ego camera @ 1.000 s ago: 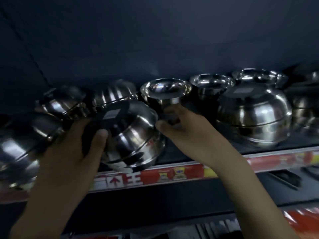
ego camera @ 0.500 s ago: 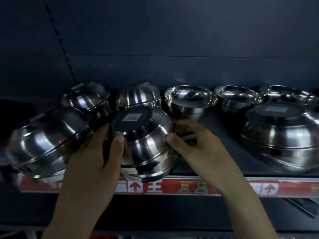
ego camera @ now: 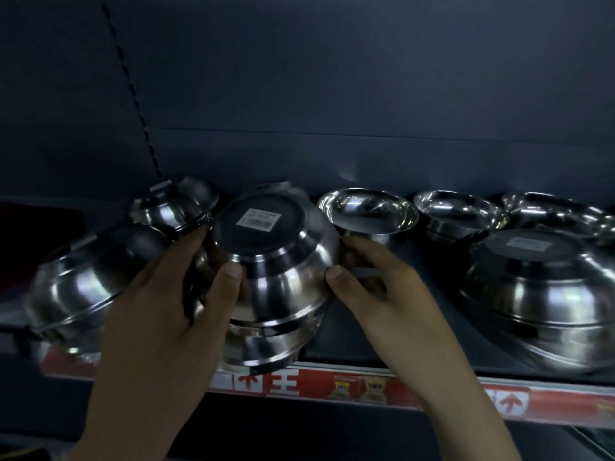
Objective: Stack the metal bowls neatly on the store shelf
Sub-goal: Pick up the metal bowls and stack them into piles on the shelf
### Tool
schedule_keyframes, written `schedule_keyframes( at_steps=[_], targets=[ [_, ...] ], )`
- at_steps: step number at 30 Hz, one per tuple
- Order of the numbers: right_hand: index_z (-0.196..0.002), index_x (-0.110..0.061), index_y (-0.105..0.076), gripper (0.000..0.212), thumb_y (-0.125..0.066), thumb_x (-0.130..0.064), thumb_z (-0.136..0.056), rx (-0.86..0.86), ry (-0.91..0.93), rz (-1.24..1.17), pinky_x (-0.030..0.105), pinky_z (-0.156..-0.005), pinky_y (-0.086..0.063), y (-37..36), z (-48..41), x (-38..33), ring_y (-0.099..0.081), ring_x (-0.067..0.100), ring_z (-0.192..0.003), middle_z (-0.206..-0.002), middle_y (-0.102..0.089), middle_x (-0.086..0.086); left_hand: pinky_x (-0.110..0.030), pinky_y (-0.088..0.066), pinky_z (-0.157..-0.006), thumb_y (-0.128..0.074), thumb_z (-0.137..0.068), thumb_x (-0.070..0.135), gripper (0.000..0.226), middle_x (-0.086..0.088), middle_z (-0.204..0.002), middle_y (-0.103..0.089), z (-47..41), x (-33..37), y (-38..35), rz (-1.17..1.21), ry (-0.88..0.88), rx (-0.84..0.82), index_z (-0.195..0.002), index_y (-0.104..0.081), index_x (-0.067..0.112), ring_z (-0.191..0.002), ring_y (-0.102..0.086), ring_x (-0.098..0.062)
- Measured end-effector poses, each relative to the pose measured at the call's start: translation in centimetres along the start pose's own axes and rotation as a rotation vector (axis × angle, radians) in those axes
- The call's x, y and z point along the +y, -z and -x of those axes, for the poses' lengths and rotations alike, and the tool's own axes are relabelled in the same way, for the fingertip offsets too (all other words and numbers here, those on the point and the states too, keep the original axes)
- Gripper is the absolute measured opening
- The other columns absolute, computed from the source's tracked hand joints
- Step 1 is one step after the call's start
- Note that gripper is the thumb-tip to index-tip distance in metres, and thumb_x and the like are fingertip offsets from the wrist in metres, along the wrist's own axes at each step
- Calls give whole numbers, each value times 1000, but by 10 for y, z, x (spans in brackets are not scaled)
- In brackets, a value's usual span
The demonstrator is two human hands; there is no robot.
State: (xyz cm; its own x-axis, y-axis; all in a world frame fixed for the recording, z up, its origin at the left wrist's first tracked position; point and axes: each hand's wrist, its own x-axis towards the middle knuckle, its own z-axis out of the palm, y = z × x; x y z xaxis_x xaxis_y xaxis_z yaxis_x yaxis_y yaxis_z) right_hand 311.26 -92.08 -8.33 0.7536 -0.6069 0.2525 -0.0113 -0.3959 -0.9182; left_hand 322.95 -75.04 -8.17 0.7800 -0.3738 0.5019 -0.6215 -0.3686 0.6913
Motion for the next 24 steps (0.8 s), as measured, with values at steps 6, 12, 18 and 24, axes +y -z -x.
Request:
schedule_keyframes(
  at_steps=[6, 12, 18, 24],
  targets=[
    [-115, -44, -64, 37, -65, -55, -79, 60, 54, -99, 18, -83, -47, 38, 21, -11, -66, -6, -100, -104, -71, -26, -33, -44, -96, -56, -80, 57, 63, 7, -128, -62, 21, 35, -15, 4, -137, 94, -139, -48, 38, -115, -60, -16],
    [-120, -44, -59, 59, -69, -58, -64, 195, 52, -61, 9, -75, -51, 68, 44, -1, -67, -3, -99, -110, -69, -28, -39, -42, -104, -74, -52, 50, 109, -14, -148, -49, 8, 22, -37, 232, -9, -222, -146, -41, 6, -135, -48, -31],
    [-144, -54, -32, 98, -86, -17, -71, 136, 31, 35, 35, -96, -54, 87, 60, 23, -62, 5, -115, -133, -56, -18, -40, -50, -100, -76, -75, 37, 82, 13, -135, -59, 66, 53, -57, 370, -213, -37, -148, -38, 39, -122, -60, -11],
    [-145, -44, -32, 103, -81, 6, -70, 282, 149, 173, 30, -86, -59, 79, 63, 52, -61, 6, -114, -135, -51, -8, -34, -49, -103, -77, -73, 46, 89, 17, -141, -46, 76, 44, -77, 405, -184, -98, -146, -27, 56, -120, -55, 10]
  ],
)
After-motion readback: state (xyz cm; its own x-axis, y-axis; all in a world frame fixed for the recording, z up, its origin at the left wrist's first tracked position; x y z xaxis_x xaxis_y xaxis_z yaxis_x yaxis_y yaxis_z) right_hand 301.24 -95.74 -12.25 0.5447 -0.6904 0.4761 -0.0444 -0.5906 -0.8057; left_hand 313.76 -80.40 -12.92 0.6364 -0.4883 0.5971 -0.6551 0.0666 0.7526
